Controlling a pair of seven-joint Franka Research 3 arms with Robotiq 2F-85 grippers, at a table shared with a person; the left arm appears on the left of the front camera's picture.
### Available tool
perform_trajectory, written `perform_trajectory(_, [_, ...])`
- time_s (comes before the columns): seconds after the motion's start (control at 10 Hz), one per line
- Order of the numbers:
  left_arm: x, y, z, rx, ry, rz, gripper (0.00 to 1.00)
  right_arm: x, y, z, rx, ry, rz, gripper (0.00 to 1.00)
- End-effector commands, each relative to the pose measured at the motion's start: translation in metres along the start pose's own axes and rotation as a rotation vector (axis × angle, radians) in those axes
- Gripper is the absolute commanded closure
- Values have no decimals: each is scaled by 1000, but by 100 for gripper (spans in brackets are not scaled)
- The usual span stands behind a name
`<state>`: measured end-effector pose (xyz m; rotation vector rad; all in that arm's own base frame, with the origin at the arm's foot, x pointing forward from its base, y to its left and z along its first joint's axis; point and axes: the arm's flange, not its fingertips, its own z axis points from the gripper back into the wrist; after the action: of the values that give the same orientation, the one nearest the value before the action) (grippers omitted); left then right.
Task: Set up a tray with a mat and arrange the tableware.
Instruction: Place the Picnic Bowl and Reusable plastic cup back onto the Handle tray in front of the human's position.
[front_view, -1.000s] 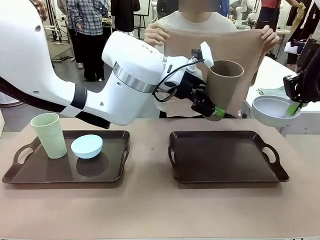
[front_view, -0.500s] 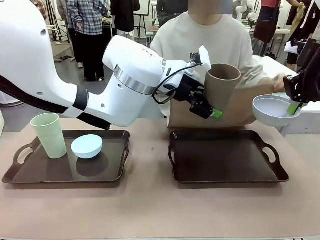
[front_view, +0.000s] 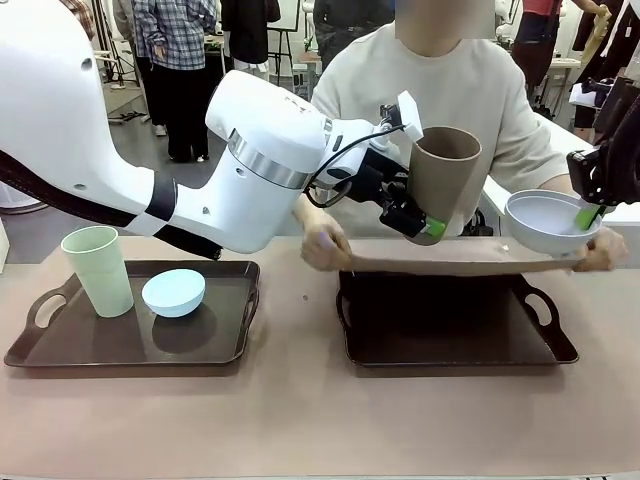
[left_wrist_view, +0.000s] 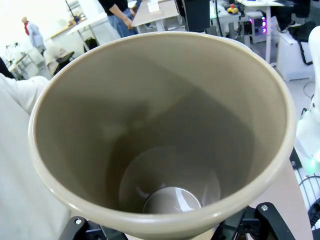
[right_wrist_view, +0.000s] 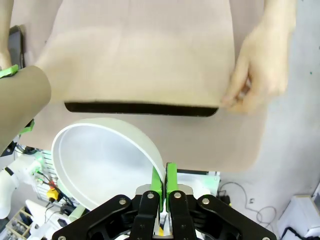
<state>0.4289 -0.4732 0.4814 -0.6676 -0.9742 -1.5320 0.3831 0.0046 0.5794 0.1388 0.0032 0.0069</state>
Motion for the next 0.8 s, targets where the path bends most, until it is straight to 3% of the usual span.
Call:
perform_trajectory(0.0, [4,4,1,-7,-16,-19,95,0,0,0,2,-10,2,100])
perform_trajectory(0.7, [4,4,1,-7,-16,-19,95,0,0,0,2,-10,2,100])
